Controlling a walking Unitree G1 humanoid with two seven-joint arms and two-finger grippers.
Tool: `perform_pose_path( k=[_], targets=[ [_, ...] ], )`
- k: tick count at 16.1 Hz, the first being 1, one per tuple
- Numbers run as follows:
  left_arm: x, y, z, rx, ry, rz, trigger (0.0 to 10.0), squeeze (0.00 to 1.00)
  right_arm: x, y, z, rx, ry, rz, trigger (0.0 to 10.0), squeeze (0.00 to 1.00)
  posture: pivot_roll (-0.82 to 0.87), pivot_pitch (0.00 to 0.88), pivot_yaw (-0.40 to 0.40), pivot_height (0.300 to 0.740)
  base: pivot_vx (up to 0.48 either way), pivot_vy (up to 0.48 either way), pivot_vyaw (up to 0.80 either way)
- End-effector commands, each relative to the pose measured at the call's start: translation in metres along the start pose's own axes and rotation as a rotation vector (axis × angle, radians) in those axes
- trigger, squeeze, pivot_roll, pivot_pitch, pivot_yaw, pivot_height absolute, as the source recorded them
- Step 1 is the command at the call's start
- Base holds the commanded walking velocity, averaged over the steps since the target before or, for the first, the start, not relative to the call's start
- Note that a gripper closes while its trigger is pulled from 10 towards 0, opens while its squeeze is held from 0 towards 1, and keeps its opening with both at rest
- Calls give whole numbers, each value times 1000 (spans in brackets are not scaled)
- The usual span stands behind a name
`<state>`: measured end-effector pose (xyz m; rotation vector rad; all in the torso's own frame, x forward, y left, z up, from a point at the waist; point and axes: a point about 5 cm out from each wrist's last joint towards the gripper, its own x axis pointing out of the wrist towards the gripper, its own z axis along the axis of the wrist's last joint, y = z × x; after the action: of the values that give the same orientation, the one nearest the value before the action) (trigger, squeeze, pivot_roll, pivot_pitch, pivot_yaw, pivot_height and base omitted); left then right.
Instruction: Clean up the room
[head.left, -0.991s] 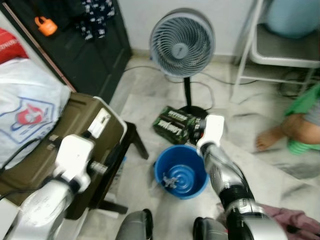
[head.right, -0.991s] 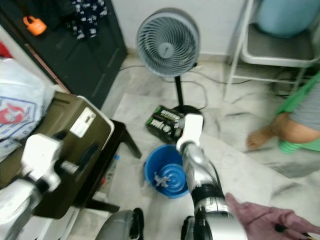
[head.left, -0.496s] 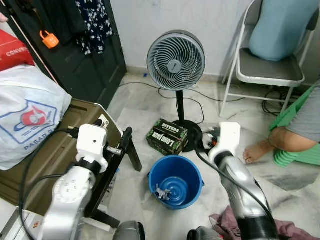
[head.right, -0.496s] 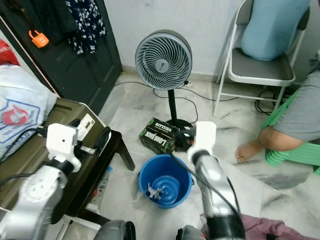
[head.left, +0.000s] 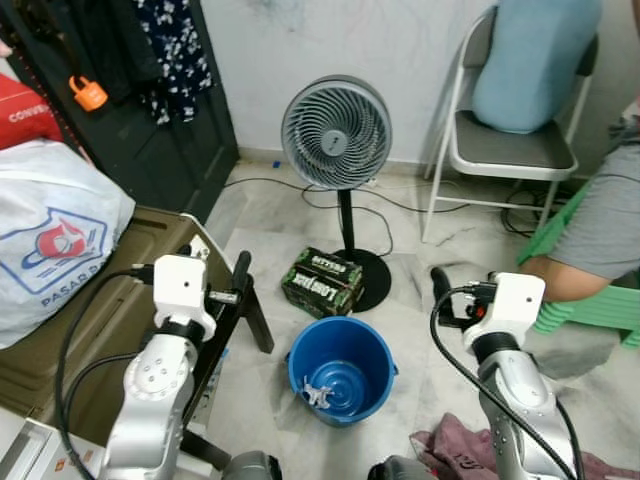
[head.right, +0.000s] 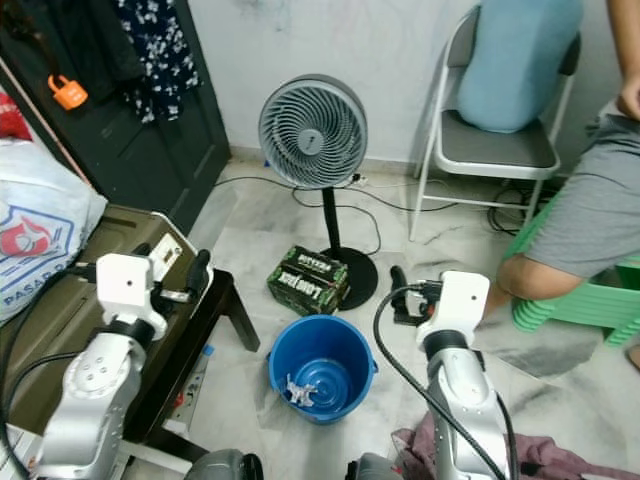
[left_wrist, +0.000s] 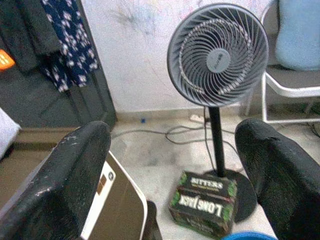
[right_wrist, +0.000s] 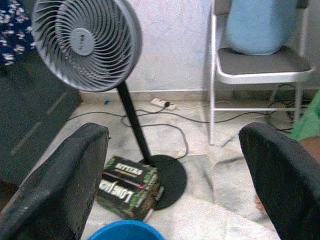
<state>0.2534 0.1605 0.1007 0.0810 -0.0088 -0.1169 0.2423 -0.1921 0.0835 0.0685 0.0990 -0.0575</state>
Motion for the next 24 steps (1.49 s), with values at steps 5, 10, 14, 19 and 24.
perform_pose_path(
  k=[5, 10, 14, 19, 24],
  targets=[
    [-3, 3, 0, 25, -15, 30, 10000, 0, -16, -7, 7, -71, -24, -28, 10000, 0, -143, 0, 73, 740, 0, 0, 0],
    [-13, -1, -2, -3, -2, 17, 10000, 0, -15, 0, 16, -144, -50, 40, 10000, 0, -143, 0, 64, 740, 0, 0, 640],
    [-12, -2, 1, -9, -4, 22, 10000, 0, -12, 1, 26, -164, -69, 72, 10000, 0, -139, 0, 46, 740, 0, 0, 800],
    [-8, -2, 5, 22, -13, -9, 10000, 0, -9, 7, 29, -178, -88, 95, 10000, 0, -136, 0, 54, 740, 0, 0, 800],
    [-7, 2, 8, 50, -25, -1, 10000, 0, -9, 5, 29, -160, -77, 74, 10000, 0, -133, 0, 51, 740, 0, 0, 800]
  ],
)
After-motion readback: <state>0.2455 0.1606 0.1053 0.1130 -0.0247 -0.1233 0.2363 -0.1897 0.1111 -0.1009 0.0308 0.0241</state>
